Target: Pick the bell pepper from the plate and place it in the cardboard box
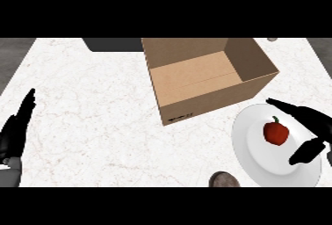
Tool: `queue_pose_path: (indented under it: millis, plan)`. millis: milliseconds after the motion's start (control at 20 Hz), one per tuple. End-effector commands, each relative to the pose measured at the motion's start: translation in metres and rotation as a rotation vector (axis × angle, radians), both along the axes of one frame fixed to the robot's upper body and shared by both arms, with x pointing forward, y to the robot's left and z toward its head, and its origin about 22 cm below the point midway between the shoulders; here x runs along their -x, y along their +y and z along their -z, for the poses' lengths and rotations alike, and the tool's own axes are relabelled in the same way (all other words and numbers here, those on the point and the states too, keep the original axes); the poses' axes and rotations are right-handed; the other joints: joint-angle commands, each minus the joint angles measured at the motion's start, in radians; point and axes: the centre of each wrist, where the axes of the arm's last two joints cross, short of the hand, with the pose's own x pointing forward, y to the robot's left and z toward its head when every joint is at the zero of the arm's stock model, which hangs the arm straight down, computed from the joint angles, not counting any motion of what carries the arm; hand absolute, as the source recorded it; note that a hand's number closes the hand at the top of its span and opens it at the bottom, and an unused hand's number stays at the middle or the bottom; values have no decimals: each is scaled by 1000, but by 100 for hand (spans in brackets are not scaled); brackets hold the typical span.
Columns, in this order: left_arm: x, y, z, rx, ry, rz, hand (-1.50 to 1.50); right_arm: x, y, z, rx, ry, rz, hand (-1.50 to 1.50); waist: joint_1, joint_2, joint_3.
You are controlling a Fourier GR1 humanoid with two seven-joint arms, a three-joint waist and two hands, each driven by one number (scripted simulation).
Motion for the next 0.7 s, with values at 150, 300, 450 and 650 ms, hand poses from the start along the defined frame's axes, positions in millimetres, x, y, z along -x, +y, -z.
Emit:
queue_pose_path:
  millis: [150, 300, 450, 650]
  plan:
    - [-17, -22, -3, -14, 5, 7, 0, 6, 13, 1, 88, 48, -10, -150, -2, 0, 0]
    - [-3, -1, -11, -14, -9, -5, 0, 10, 19, -5, 113, 94, 41, -150, 0, -1, 0]
    - [-8, 7, -11, 1, 6, 16, 0, -9, 44, 27, 136, 106, 51, -150, 5, 2, 0]
    - [-11, -13, -3, -11, 1, 17, 0, -11, 22, 48, 149, 82, 90, 150, 6, 2, 1]
